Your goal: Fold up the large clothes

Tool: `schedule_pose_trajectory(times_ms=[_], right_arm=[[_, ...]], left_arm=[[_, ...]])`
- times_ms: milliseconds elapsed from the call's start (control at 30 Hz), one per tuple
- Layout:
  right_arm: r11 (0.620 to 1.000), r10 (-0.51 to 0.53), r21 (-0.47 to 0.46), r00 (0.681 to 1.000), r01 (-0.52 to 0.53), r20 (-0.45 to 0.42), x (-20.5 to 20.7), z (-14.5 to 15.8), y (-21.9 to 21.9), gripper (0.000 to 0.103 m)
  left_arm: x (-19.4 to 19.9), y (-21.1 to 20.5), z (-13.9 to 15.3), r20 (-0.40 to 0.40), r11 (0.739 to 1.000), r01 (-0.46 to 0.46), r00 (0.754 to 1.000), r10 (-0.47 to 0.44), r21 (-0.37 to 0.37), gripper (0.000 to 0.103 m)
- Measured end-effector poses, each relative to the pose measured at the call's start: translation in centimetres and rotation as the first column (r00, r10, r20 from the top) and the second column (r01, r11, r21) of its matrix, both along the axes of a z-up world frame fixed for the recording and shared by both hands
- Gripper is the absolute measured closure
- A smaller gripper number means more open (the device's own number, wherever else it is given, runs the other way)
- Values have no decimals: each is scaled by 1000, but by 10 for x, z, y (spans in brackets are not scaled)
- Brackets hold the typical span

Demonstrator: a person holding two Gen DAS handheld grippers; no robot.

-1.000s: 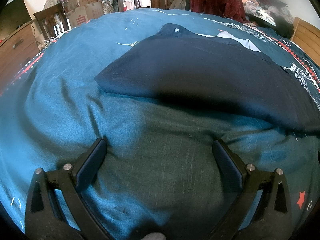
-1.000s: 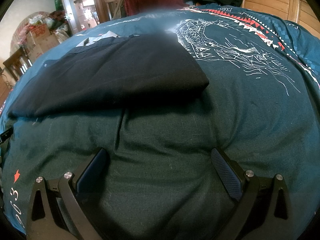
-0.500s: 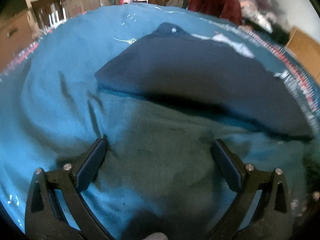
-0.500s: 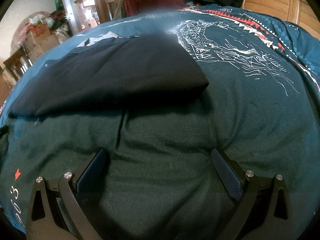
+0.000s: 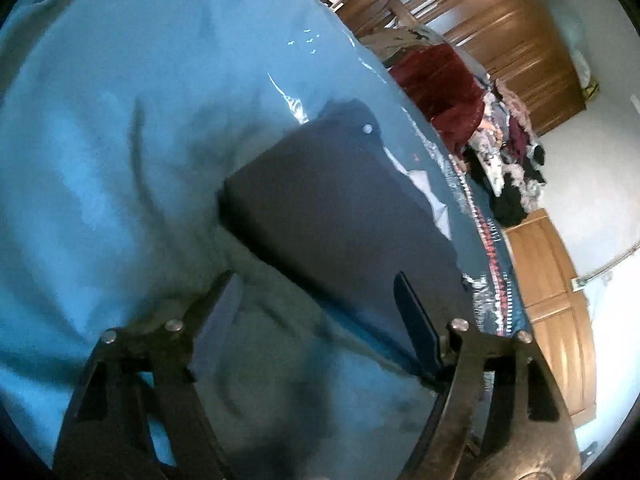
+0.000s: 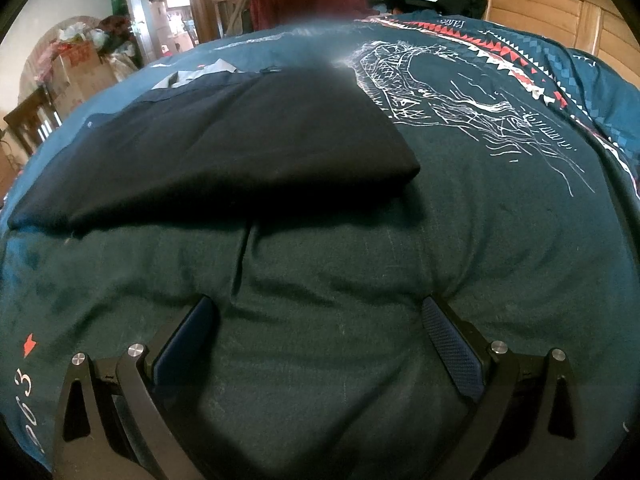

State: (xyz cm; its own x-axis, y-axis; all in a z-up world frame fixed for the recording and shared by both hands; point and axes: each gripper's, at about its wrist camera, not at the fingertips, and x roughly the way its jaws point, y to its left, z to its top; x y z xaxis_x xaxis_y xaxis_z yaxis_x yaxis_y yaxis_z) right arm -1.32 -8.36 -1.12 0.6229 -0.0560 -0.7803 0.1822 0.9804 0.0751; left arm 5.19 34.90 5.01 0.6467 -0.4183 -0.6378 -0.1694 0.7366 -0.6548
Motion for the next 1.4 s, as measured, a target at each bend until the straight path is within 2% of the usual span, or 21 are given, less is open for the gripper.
schedule_pose_trajectory(times_ms=[67, 167, 200, 233, 300, 367, 433, 567, 600, 633, 667, 767, 833, 867, 933, 967, 1067, 1167, 1233, 1367, 1400], right_arm=[[1000, 0, 0, 1000, 0, 0, 0, 0, 0, 0], [1000, 0, -2, 1000, 0, -1, 1, 0, -1, 0], [1000, 0, -2, 1000, 0, -1, 0, 1, -1, 0], [1000, 0, -3, 1000, 0, -3, 0, 1, -1, 0], [1000, 3, -16, 1000, -3, -19, 1, 5, 0, 0], [1000, 25, -10, 999, -25, -49, -1, 14, 2, 2], [999, 52, 2, 997, -52, -53, -4, 30, 4, 12], [996, 85, -11, 996, -85, -8, -1, 86, 24, 11], [996, 93, -4, 996, -93, 0, 5, 96, 29, 11], [995, 103, 10, 995, -104, 12, 14, 107, 36, 10], [992, 119, 32, 993, -120, 24, 27, 119, 45, 9], [971, 225, 71, 973, -228, 48, 88, 151, 90, 8], [953, 290, 80, 956, -294, 54, 127, 164, 121, 7], [931, 346, 104, 937, -349, 49, 152, 170, 143, 7], [896, 423, 133, 905, -424, 37, 199, 178, 188, 7], [861, 485, 163, 874, -481, 16, 228, 180, 219, 7], [811, 574, 192, 815, -553, -76, 285, 172, 285, 7], [794, 607, 137, 764, -592, -219, 324, 144, 334, 7], [797, 591, 72, 749, -600, -300, 339, 125, 353, 10], [802, 558, 14, 742, -597, -371, 353, 94, 360, 11], [805, 550, 8, 742, -593, -384, 358, 88, 356, 25]], left_arm=[[8, -7, -1, 6, 1000, -10, 1000, 10, 10, 28], [25, -7, 0, 30, 999, -33, 999, 32, 12, 40], [31, -6, -1, 35, 999, -38, 999, 37, 14, 51], [37, -7, -5, 34, 999, -45, 998, 45, 22, 67], [42, -1, -16, 13, 998, -67, 998, 66, 18, 81], [40, -3, -16, 23, 998, -67, 997, 67, 2, 81], [35, -5, -14, 47, 998, -58, 997, 59, -8, 74], [36, -10, -9, 67, 999, -31, 997, 30, 23, 70], [36, -8, -8, 71, 999, -30, 997, 28, 26, 76], [36, -7, -6, 83, 999, -25, 996, 23, 25, 88], [36, -8, -2, 100, 999, -13, 995, 10, 32, 89], [34, -17, 13, 157, 992, 7, 987, -26, 123, 91], [29, -39, 31, 203, 967, 29, 976, -82, 255, 92], [27, -51, 38, 226, 950, 47, 966, -121, 309, 92], [23, -72, 47, 253, 917, 79, 949, -190, 392, 93], [23, -81, 50, 261, 900, 92, 940, -219, 427, 93], [25, -96, 53, 271, 866, 111, 924, -271, 488, 93], [25, -105, 56, 274, 837, 116, 913, -302, 535, 93], [25, -104, 55, 274, 830, 120, 910, -312, 545, 93], [28, -115, 53, 266, 811, 134, 903, -336, 570, 93], [28, -117, 53, 264, 808, 138, 902, -341, 573, 93]])
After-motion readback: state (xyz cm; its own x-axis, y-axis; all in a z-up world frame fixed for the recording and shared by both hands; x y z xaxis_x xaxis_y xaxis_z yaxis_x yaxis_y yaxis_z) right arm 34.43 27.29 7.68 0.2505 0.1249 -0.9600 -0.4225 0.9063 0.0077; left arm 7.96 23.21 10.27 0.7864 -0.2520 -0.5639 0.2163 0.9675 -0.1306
